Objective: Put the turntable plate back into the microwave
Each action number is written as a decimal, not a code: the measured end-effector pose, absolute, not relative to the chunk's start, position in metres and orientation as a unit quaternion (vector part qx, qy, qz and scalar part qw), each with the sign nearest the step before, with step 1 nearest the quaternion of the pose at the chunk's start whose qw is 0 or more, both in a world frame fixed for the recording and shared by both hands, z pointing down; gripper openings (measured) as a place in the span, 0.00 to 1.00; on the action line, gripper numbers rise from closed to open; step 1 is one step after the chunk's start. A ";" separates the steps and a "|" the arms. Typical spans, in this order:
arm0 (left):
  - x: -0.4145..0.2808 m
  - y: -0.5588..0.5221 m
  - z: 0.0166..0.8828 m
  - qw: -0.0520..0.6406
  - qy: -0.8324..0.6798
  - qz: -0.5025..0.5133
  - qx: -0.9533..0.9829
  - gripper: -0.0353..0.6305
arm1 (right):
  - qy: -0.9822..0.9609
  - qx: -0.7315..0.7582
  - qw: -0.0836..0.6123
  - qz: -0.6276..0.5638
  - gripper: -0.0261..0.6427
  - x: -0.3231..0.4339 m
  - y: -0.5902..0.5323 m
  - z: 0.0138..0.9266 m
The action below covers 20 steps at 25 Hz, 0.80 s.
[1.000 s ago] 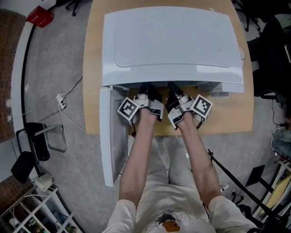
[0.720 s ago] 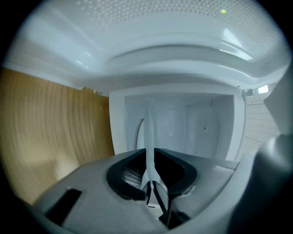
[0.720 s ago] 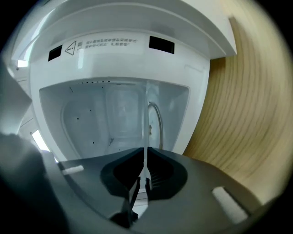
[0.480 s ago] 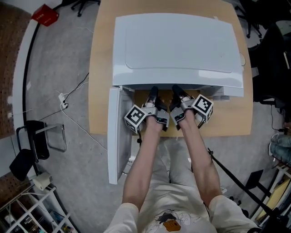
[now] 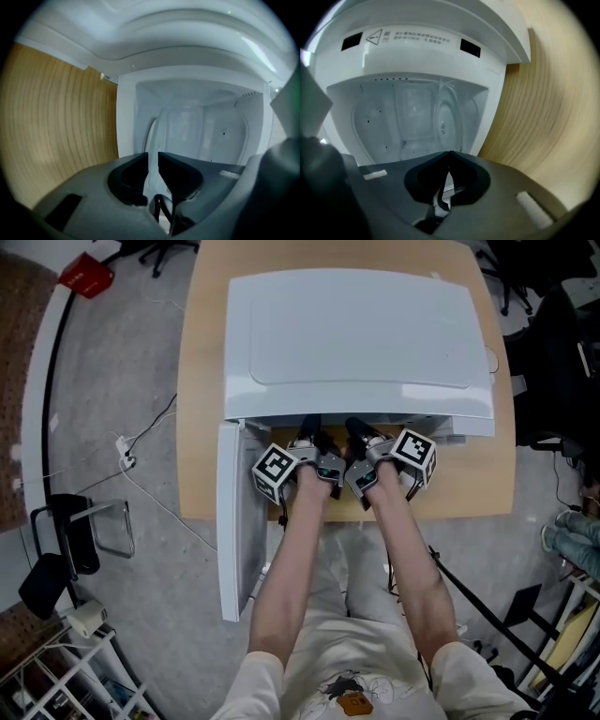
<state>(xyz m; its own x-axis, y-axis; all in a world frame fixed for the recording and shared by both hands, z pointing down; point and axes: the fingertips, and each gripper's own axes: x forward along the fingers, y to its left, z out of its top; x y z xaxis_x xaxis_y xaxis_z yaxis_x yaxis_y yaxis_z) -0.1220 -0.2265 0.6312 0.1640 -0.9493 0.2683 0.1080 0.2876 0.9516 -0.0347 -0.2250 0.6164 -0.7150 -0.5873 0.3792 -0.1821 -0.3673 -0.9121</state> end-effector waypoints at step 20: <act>-0.105 -0.209 0.622 0.630 -0.492 -0.315 0.511 0.05 | 0.574 -0.341 0.099 -0.738 0.05 -0.043 -0.232 0.634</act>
